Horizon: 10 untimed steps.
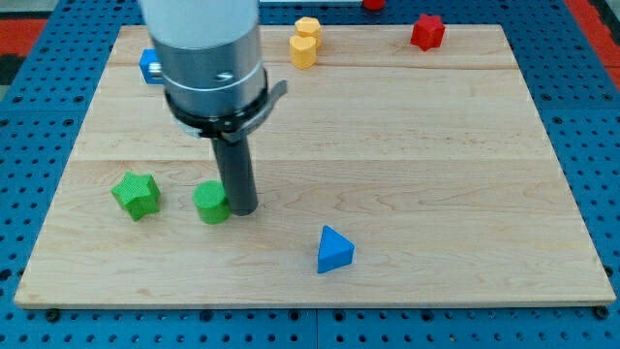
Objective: Move the blue triangle towards the bottom right of the board
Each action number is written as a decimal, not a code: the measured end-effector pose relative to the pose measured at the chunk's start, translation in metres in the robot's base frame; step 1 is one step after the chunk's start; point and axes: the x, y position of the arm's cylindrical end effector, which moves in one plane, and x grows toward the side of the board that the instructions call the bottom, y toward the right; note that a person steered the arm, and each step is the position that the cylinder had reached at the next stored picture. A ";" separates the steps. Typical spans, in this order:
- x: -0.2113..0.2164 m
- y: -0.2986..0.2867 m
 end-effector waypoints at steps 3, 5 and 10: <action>0.072 0.127; 0.094 0.122; 0.106 0.210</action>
